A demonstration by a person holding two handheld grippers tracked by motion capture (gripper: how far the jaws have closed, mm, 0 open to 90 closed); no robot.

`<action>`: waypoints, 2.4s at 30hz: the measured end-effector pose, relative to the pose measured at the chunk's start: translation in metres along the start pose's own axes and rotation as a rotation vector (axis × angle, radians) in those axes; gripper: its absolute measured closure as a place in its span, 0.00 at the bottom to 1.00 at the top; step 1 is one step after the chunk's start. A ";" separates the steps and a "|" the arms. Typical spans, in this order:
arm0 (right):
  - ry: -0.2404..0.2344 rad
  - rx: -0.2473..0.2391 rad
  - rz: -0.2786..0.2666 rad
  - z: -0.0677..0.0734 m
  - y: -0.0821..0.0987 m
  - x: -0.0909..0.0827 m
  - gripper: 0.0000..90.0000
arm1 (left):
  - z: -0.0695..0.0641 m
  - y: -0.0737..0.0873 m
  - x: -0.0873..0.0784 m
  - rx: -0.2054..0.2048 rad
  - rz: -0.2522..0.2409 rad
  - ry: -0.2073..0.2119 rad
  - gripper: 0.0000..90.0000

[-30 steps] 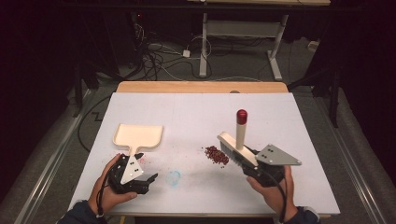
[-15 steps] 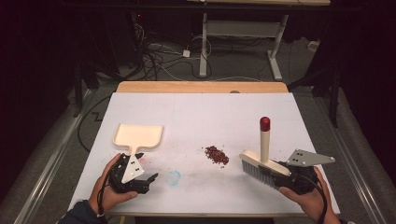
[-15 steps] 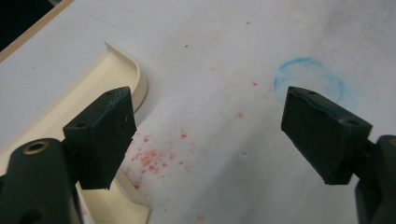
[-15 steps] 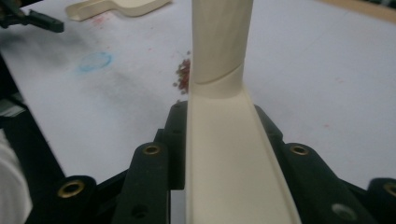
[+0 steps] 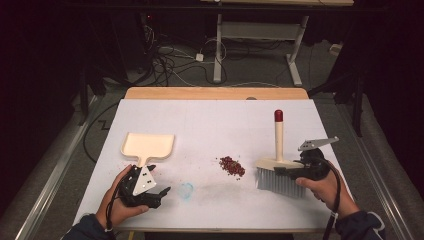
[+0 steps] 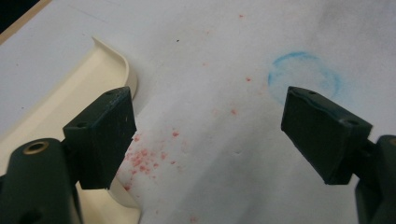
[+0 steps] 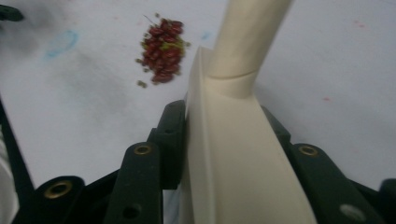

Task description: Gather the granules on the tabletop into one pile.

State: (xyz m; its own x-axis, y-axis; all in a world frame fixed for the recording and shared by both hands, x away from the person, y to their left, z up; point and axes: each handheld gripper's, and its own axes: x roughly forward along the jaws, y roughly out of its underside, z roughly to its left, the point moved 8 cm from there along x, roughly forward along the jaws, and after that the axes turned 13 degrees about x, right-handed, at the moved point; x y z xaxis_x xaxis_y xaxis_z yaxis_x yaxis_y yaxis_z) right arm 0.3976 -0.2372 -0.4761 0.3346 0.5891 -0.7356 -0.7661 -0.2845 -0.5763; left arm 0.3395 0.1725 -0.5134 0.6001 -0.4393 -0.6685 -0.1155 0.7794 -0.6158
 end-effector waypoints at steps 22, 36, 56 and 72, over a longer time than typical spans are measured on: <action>0.431 0.111 -0.033 -0.099 -0.030 0.020 0.79 | -0.003 0.000 0.003 0.011 0.010 0.021 0.19; 0.489 0.064 -0.104 -0.100 -0.042 0.029 0.73 | -0.003 0.000 0.003 0.010 0.008 0.019 0.19; 0.279 -0.124 -0.512 -0.003 -0.044 -0.030 0.40 | 0.005 0.000 -0.003 -0.015 -0.008 -0.042 0.19; 0.333 -0.329 -0.493 0.051 0.019 -0.008 0.26 | 0.005 0.003 -0.006 -0.015 -0.014 -0.061 0.17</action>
State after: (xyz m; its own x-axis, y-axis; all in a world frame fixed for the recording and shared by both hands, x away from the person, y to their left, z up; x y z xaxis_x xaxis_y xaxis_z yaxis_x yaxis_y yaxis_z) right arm 0.3528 -0.2088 -0.4635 0.7932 0.4599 -0.3990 -0.2913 -0.2888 -0.9120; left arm 0.3393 0.1798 -0.5095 0.6486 -0.4214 -0.6338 -0.1183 0.7668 -0.6309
